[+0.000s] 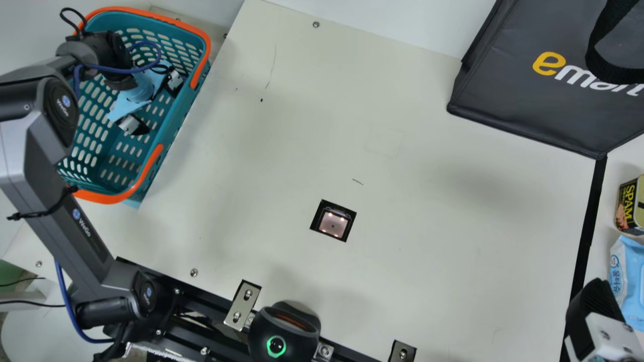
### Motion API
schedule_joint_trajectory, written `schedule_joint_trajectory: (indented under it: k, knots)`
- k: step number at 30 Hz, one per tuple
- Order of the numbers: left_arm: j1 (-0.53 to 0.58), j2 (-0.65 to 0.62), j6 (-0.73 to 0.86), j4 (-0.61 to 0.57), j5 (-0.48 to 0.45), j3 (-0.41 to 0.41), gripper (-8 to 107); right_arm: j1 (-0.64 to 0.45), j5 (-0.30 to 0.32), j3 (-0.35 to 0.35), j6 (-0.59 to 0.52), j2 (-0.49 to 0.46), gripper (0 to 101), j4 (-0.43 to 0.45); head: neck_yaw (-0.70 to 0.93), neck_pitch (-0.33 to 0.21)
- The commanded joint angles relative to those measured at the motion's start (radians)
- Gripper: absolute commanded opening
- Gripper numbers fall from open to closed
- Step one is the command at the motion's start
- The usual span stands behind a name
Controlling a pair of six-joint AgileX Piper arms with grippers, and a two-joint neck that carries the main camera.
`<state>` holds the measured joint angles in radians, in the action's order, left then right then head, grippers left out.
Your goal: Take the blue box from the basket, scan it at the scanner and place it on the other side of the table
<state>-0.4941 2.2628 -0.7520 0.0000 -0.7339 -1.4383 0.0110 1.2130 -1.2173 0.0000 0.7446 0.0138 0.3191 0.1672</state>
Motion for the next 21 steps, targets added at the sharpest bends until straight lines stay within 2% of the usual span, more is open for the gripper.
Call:
schedule_joint_trajectory:
  k: [1,21]
  knots:
    - [-0.003,-0.007,0.002,-0.005,0.011,0.007,90,0.0,0.0,0.0,0.0,0.0,95,0.0,0.002,-0.029]
    - [-0.002,0.062,-0.051,-0.044,0.117,-0.026,90,0.0,0.0,0.0,0.0,0.0,95,0.0,0.002,-0.029]
